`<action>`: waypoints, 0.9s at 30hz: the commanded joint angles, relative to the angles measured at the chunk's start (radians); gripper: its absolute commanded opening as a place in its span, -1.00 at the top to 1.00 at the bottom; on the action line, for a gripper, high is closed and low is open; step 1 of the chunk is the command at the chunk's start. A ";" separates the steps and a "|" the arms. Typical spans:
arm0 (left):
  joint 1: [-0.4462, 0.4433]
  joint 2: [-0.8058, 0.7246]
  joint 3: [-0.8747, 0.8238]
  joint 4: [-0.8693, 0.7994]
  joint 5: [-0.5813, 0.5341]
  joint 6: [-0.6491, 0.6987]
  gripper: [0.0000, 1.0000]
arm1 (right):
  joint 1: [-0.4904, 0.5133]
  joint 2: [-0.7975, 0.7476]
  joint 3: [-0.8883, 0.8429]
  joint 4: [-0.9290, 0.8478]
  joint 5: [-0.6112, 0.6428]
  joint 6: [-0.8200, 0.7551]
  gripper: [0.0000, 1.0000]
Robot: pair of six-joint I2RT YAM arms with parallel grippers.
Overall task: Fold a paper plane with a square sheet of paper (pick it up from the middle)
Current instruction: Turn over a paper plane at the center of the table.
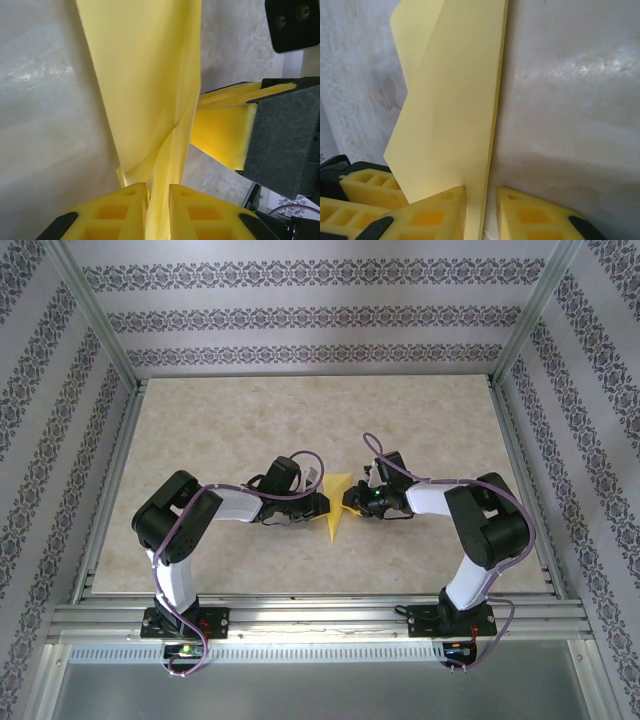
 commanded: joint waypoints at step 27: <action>-0.001 0.029 0.023 -0.006 0.002 0.004 0.73 | 0.136 -0.033 0.169 -0.269 0.208 -0.066 -0.17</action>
